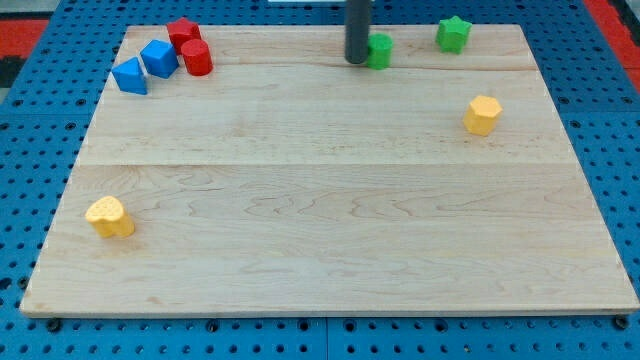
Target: Point your arm at the green star
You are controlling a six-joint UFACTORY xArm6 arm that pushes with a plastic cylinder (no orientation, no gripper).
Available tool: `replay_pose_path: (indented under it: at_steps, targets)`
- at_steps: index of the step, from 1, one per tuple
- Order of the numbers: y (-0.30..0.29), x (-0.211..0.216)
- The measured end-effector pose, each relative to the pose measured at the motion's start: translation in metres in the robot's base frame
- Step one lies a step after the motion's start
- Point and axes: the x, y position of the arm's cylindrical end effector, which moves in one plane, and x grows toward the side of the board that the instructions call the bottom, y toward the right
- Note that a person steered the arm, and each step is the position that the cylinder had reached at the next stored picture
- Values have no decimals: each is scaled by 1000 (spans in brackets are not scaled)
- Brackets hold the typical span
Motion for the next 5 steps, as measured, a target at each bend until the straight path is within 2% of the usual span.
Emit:
replay_pose_path:
  at_steps: [2,3,4,5]
  targets:
    - [3,65]
    - [54,25]
    - [179,25]
    - [254,8]
